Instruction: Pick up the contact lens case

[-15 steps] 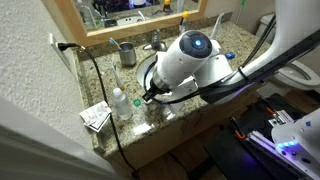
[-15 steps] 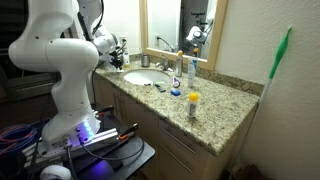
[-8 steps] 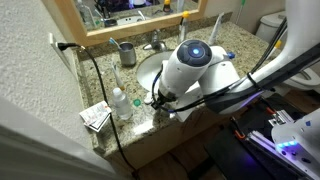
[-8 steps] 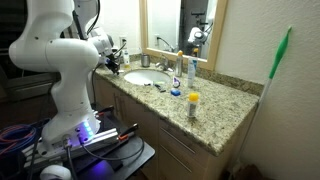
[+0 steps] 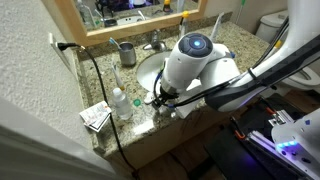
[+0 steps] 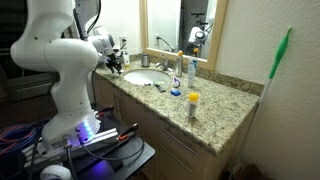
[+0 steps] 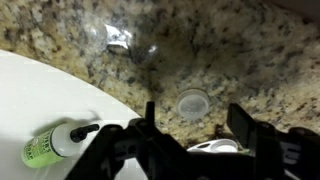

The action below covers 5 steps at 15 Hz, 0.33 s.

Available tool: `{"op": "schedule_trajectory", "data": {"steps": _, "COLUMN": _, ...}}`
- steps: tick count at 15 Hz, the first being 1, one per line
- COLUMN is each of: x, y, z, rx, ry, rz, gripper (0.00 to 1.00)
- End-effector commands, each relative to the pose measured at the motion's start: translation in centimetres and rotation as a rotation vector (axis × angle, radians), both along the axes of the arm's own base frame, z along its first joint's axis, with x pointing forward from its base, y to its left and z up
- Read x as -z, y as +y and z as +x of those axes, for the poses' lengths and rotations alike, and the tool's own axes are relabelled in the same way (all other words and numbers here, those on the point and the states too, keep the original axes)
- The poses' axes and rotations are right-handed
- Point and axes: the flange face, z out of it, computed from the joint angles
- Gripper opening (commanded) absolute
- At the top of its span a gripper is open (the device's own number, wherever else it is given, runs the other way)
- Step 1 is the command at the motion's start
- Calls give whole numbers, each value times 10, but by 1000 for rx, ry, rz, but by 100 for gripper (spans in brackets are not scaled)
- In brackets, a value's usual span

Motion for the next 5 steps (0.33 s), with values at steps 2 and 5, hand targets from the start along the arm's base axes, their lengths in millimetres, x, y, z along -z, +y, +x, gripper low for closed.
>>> {"op": "schedule_trajectory", "data": {"steps": 2, "x": -40, "y": -26, "z": -45, "rx": -79, "ry": -2, "rz": 59, "gripper": 100}}
{"op": "schedule_trajectory", "data": {"steps": 5, "x": -39, "y": -12, "z": -42, "rx": -64, "ry": 5, "rz": 59, "gripper": 100}}
